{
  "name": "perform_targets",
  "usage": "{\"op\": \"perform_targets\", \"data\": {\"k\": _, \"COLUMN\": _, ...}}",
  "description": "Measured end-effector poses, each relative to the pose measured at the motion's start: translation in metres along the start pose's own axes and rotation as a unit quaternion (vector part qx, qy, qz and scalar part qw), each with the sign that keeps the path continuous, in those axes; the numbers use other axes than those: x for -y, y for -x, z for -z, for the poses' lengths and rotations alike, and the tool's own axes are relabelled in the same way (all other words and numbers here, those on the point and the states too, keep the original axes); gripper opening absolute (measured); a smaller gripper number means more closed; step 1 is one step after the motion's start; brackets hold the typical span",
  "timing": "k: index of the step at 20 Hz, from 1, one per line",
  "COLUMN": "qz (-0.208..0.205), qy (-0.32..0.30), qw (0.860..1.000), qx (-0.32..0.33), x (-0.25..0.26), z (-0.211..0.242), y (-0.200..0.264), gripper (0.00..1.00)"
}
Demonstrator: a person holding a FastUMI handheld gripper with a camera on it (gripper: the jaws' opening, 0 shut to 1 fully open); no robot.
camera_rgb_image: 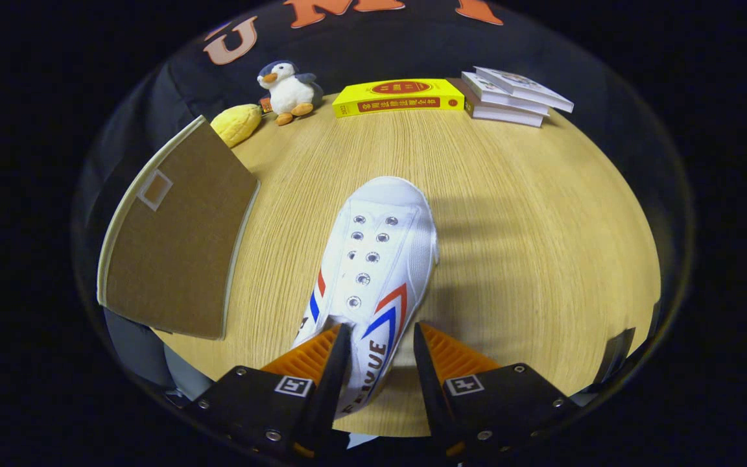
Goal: Open the storage box then place both shoes into the box .Put the left shoe in first, then the right shoe, with the right side of both shoes facing outward in a uniform manner.
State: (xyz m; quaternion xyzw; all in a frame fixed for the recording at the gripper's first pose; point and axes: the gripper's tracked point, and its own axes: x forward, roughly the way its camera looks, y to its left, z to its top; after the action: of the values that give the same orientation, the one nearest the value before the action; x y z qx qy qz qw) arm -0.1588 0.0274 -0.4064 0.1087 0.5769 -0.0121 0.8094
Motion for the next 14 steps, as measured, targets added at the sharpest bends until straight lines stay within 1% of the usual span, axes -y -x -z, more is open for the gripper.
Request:
{"op": "perform_targets", "data": {"k": 1, "qz": -0.012, "qy": -0.021, "qw": 1.000, "qx": -0.009, "x": 0.000, "z": 0.000, "y": -0.001, "gripper": 0.50}}
{"op": "perform_targets", "data": {"k": 2, "qz": -0.020, "qy": -0.035, "qw": 0.999, "qx": -0.014, "x": 0.000, "z": -0.001, "y": 0.000, "gripper": 0.49}}
{"op": "perform_targets", "data": {"k": 4, "qz": -0.025, "qy": -0.052, "qw": 0.998, "qx": -0.015, "x": 0.002, "z": -0.002, "y": 0.000, "gripper": 0.41}}
{"op": "perform_targets", "data": {"k": 5, "qz": -0.023, "qy": -0.060, "qw": 0.998, "qx": -0.011, "x": 0.004, "z": -0.002, "y": 0.001, "gripper": 0.32}}
{"op": "perform_targets", "data": {"k": 6, "qz": -0.025, "qy": -0.071, "qw": 0.997, "qx": -0.010, "x": 0.006, "z": -0.003, "y": 0.001, "gripper": 0.27}}
{"op": "perform_targets", "data": {"k": 7, "qz": -0.030, "qy": -0.086, "qw": 0.996, "qx": -0.014, "x": 0.006, "z": -0.002, "y": 0.001, "gripper": 0.18}}
{"op": "perform_targets", "data": {"k": 9, "qz": -0.039, "qy": -0.119, "qw": 0.992, "qx": -0.018, "x": 0.009, "z": -0.003, "y": 0.001, "gripper": 0.12}}
{"op": "perform_targets", "data": {"k": 10, "qz": -0.034, "qy": -0.124, "qw": 0.992, "qx": -0.009, "x": 0.013, "z": -0.007, "y": 0.000, "gripper": 0.10}}
{"op": "perform_targets", "data": {"k": 11, "qz": -0.032, "qy": -0.121, "qw": 0.992, "qx": -0.004, "x": 0.012, "z": -0.009, "y": 0.003, "gripper": 0.06}}
{"op": "perform_targets", "data": {"k": 14, "qz": -0.057, "qy": -0.130, "qw": 0.990, "qx": 0.016, "x": -0.005, "z": -0.024, "y": 0.014, "gripper": 0.05}}
